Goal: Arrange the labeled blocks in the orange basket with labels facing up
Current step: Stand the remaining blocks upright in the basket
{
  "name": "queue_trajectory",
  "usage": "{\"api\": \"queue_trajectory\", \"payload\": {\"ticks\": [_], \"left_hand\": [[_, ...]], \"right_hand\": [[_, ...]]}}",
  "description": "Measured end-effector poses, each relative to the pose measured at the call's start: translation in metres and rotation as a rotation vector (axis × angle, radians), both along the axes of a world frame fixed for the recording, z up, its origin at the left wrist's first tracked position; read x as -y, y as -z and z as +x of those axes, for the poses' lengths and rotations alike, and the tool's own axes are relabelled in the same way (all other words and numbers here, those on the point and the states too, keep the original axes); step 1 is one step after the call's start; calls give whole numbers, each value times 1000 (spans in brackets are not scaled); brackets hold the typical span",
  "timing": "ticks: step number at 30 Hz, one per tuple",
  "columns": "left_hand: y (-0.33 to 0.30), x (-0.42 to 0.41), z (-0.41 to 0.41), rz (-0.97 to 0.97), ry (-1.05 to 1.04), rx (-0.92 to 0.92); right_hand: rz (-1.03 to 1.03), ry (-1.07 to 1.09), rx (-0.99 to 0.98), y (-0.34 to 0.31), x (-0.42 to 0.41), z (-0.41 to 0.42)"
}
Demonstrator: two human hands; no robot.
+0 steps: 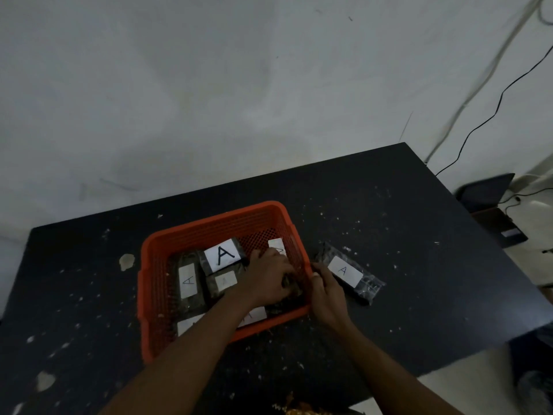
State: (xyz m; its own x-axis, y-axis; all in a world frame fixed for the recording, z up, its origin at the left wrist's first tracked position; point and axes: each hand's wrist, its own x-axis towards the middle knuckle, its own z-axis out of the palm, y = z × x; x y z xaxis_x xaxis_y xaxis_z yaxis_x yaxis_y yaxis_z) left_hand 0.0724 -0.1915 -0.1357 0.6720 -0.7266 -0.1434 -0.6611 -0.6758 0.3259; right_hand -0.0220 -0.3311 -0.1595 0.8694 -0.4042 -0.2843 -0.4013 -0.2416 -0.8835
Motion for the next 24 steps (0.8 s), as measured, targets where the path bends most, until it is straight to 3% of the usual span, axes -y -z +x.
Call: {"api": "queue_trajectory", "payload": {"ticks": [5, 12, 15, 22, 24], "left_hand": [[5, -5, -15, 121, 103, 114], [11, 0, -15, 162, 24, 207], [6, -2, -8, 52, -105, 45], [-28, -20, 11, -465, -497, -488], [-34, -24, 14, -518, -571, -535]], "right_hand": [[-3, -17, 12, 4, -10, -18], [-51, -73, -36, 2, -12, -19], [-56, -89, -50, -1, -12, -19], [-40, -113, -74, -5, -11, -20], [-32, -120, -70, -5, -11, -19]]}}
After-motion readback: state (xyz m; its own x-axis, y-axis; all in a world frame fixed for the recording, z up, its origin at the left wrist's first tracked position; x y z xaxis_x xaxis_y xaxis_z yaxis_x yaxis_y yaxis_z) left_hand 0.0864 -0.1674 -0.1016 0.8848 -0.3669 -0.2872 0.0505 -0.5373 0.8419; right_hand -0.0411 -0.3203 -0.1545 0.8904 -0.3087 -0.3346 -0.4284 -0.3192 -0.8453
